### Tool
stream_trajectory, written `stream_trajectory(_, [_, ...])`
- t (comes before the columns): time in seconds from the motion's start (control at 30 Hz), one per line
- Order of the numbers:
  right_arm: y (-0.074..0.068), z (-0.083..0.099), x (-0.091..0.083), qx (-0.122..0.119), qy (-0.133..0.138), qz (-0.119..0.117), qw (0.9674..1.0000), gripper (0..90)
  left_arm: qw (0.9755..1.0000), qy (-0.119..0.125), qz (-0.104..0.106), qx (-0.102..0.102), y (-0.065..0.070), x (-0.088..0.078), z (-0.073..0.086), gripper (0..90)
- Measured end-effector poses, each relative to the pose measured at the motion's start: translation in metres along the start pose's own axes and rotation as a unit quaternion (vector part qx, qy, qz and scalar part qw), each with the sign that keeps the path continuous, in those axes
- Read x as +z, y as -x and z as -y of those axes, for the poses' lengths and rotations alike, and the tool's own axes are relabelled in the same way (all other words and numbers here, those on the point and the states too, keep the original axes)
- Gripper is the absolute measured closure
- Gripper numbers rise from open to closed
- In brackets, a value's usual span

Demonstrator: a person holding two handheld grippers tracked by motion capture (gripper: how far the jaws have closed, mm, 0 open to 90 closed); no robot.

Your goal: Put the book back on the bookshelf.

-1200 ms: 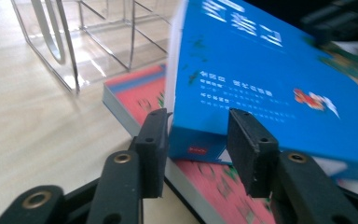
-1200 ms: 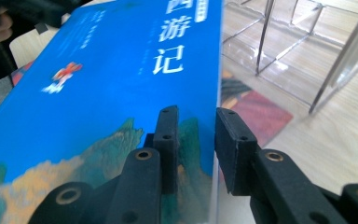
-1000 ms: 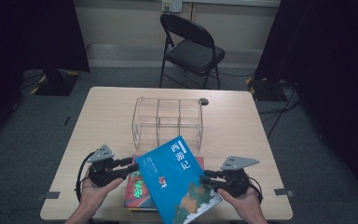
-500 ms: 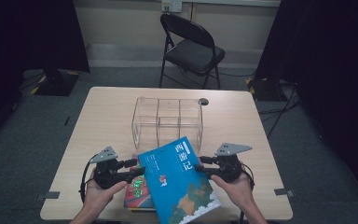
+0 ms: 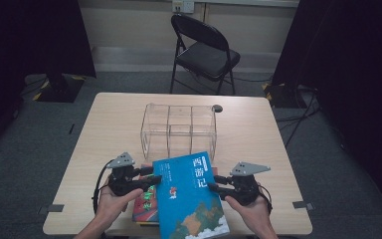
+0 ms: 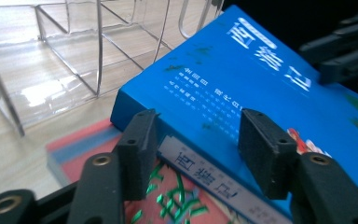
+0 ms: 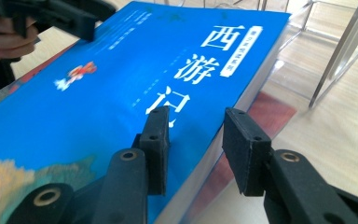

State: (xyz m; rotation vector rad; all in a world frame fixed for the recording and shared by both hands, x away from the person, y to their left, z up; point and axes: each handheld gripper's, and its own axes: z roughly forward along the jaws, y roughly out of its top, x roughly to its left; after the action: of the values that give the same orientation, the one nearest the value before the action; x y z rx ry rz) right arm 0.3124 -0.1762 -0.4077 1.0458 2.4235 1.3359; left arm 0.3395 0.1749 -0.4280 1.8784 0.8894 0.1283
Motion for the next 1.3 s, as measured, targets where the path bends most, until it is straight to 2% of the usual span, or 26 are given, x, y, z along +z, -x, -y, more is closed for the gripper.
stream_trajectory(0.03, [-0.004,0.004,-0.004,-0.003,0.000,0.002,1.0000,61.8,0.9999,-0.009,-0.004,0.005,0.002,0.003,-0.003,39.4])
stream_trajectory(0.07, [-0.005,0.005,-0.005,-0.001,0.002,0.002,1.0000,61.7,0.9995,-0.015,-0.019,0.019,0.006,0.007,-0.008,38.8])
stream_trajectory(0.1, [-0.005,0.006,-0.006,0.000,0.004,0.001,1.0000,61.5,0.9993,-0.014,-0.026,0.023,0.009,0.008,-0.009,37.8])
stream_trajectory(0.17, [-0.002,0.007,-0.005,0.004,0.009,-0.008,0.9999,59.8,0.9992,-0.013,-0.026,0.026,0.009,0.008,-0.008,36.9])
stream_trajectory(0.23, [0.000,0.006,-0.002,0.007,0.013,-0.008,0.9999,54.5,0.9997,-0.017,-0.010,0.011,0.005,0.006,-0.007,37.5])
stream_trajectory(0.27, [0.000,0.006,-0.002,0.007,0.013,-0.008,0.9999,54.5,0.9997,-0.017,-0.010,0.011,0.005,0.006,-0.007,38.1])
stream_trajectory(0.3, [0.001,0.003,0.003,0.008,0.015,-0.003,0.9999,47.1,0.9998,-0.021,0.008,0.001,0.002,0.004,-0.005,38.4])
stream_trajectory(0.33, [0.001,0.003,0.003,0.008,0.015,-0.003,0.9999,47.1,0.9998,-0.021,0.008,0.001,0.002,0.004,-0.005,38.7])
stream_trajectory(0.37, [0.002,0.000,0.009,0.016,0.016,0.007,0.9997,35.8,0.9996,-0.018,0.019,-0.011,0.000,0.003,-0.002,38.4])
stream_trajectory(0.53, [0.003,-0.001,0.020,0.038,0.016,-0.004,0.9991,28.4,0.9993,-0.027,0.023,-0.007,0.005,0.002,-0.001,35.5])
stream_trajectory(0.63, [0.004,0.001,0.021,0.053,0.020,-0.007,0.9984,28.4,0.9995,-0.026,0.015,-0.011,0.012,0.002,0.002,31.3])
stream_trajectory(0.7, [0.005,0.003,0.021,0.062,0.022,-0.012,0.9978,27.8,0.9996,-0.019,0.014,-0.012,0.013,0.002,0.004,31.8])
stream_trajectory(0.97, [0.011,0.004,0.024,0.092,0.014,-0.035,0.9951,27.6,0.9997,-0.010,0.015,-0.016,0.011,0.003,0.007,30.8])
stream_trajectory(1.07, [0.005,-0.001,0.022,0.070,0.003,-0.016,0.9974,29.7,0.9997,-0.004,0.015,-0.019,0.011,0.004,0.009,29.3])
stream_trajectory(1.1, [0.000,-0.004,0.020,0.062,0.006,0.003,0.9981,35.1,0.9997,-0.003,0.016,-0.019,0.011,0.004,0.009,28.7])
stream_trajectory(1.13, [0.000,-0.004,0.020,0.062,0.006,0.003,0.9981,35.1,0.9997,-0.003,0.016,-0.019,0.011,0.004,0.009,28.5])
stream_trajectory(1.17, [0.000,-0.004,0.016,0.065,0.020,0.010,0.9976,43.0,0.9996,-0.003,0.018,-0.020,0.010,0.004,0.009,28.4])
stream_trajectory(1.23, [0.001,-0.004,0.014,0.074,0.021,0.002,0.9970,44.5,0.9996,-0.003,0.018,-0.020,0.010,0.004,0.009,28.4])
stream_trajectory(1.3, [-0.001,-0.004,0.013,0.073,0.023,0.006,0.9971,45.1,0.9997,-0.003,0.017,-0.020,0.011,0.004,0.010,28.4])
